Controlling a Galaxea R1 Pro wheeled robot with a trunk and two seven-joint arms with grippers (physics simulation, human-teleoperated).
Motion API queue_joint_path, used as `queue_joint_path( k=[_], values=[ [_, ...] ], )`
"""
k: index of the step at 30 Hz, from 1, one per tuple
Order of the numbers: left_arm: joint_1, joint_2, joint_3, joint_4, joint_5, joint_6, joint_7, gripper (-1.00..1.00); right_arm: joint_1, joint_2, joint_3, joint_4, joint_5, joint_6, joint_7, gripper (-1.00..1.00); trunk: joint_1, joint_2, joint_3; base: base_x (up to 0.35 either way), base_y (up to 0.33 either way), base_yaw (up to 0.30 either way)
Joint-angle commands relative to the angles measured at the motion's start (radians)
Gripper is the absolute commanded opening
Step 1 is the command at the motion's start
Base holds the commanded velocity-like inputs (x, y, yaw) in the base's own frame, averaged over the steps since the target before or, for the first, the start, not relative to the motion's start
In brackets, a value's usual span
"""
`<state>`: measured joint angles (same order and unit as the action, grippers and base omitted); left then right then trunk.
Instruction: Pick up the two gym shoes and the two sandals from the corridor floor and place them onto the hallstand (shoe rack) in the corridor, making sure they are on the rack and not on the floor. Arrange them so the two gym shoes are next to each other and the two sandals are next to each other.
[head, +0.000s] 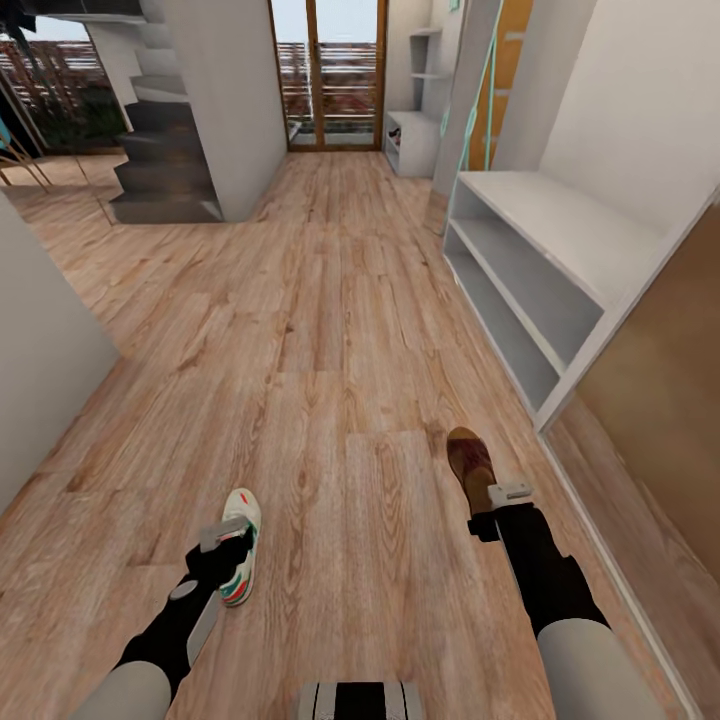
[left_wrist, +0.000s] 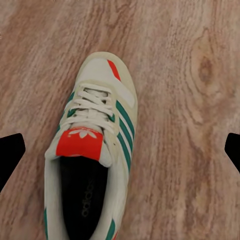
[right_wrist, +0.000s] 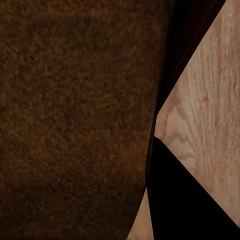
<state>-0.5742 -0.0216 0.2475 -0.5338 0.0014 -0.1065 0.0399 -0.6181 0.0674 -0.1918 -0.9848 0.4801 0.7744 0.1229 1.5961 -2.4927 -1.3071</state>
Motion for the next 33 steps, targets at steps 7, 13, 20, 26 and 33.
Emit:
queue_joint_path(
  k=[7,13,20,26,33],
  values=[
    [0.022,0.003,0.001,-0.001,0.0,-0.02,0.0,1.0,0.0,0.0,0.0,0.0,-0.003,0.0,-0.003,-1.0,0.007,-0.009,-0.026,0.0,0.0,0.0],
    [0.031,0.003,0.001,-0.001,0.0,-0.045,0.0,1.0,0.0,0.0,0.0,0.0,-0.003,0.0,-0.003,-1.0,0.009,-0.01,-0.05,0.0,0.0,0.0],
    [0.033,0.003,0.001,-0.002,0.0,-0.063,0.0,1.0,0.0,0.0,0.0,0.0,-0.003,0.0,-0.003,-1.0,0.012,-0.012,-0.077,0.0,0.0,0.0],
    [0.034,0.004,0.0,-0.004,0.0,-0.07,0.0,1.0,0.0,0.0,0.002,0.0,-0.003,0.0,-0.003,-1.0,0.015,-0.013,-0.1,0.0,0.0,0.0],
    [0.038,0.004,-0.001,-0.002,-0.003,-0.104,0.0,1.0,0.0,0.001,0.003,0.0,-0.003,0.0,-0.003,-1.0,0.018,-0.015,-0.127,0.0,0.0,0.0]
  ],
)
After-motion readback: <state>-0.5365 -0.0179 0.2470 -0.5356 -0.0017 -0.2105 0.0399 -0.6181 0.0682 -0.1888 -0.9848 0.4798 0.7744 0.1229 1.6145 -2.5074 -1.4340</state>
